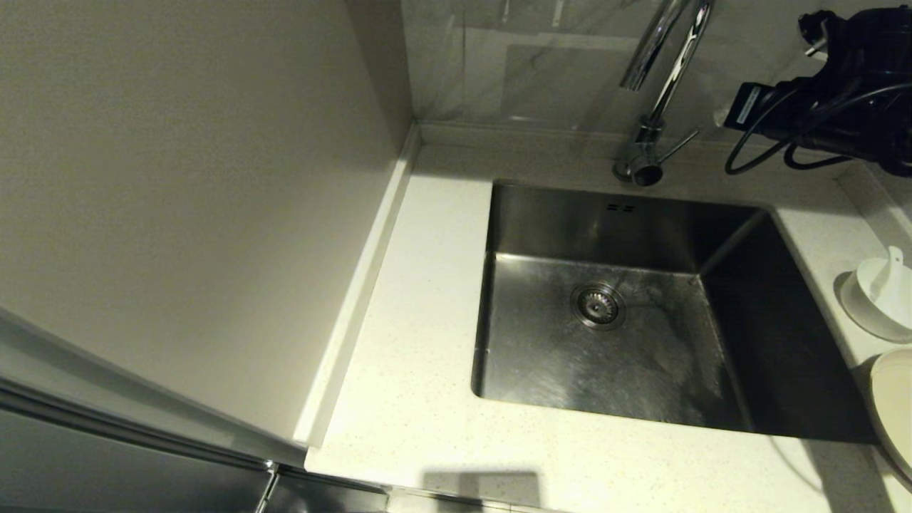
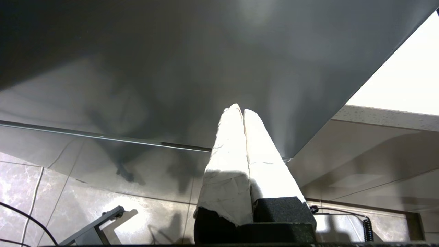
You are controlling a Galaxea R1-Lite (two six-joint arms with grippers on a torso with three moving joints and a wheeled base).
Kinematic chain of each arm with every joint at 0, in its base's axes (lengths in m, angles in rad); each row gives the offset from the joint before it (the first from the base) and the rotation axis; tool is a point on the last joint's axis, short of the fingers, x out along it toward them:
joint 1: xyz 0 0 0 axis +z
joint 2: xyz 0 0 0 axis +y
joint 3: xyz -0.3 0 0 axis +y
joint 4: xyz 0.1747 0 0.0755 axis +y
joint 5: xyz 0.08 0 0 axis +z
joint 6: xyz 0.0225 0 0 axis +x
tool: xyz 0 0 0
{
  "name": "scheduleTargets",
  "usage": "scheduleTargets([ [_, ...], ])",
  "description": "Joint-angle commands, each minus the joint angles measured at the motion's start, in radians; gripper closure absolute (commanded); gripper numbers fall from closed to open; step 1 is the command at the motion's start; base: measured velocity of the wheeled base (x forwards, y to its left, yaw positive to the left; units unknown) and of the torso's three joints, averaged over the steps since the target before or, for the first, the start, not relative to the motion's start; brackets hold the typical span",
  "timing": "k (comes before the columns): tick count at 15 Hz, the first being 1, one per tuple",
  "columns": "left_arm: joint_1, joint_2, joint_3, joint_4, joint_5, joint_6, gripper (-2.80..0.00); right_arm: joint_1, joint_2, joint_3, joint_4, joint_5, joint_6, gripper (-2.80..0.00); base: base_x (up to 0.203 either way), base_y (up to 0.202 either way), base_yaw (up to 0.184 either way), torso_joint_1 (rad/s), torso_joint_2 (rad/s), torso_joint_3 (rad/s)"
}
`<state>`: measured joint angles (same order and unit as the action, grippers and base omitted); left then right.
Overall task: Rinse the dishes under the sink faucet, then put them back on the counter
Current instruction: Turn on the faucet
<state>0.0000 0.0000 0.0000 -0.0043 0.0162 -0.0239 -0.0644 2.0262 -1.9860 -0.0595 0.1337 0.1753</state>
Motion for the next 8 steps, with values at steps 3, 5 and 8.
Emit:
scheduleTargets([
  [3, 0.0, -0.003, 0.0, 0.0, 0.001, -0.001, 0.0, 0.03, 0.017, -0.001, -0.085, 0.019, 0.039, 0.0, 0.0, 0.0, 0.0, 0.0, 0.0, 0.0],
  [5, 0.0, -0.003, 0.0, 0.0, 0.001, -0.001, 0.0, 0.044, 0.037, -0.001, -0.146, 0.015, 0.037, 0.0, 0.0, 0.0, 0.0, 0.0, 0.0, 0.0],
  [8, 0.0, -0.003, 0.0, 0.0, 0.001, -0.001, 0.0, 0.062, 0.07, -0.001, -0.198, 0.012, 0.033, 0.0, 0.0, 0.0, 0.0, 0.0, 0.0, 0.0],
])
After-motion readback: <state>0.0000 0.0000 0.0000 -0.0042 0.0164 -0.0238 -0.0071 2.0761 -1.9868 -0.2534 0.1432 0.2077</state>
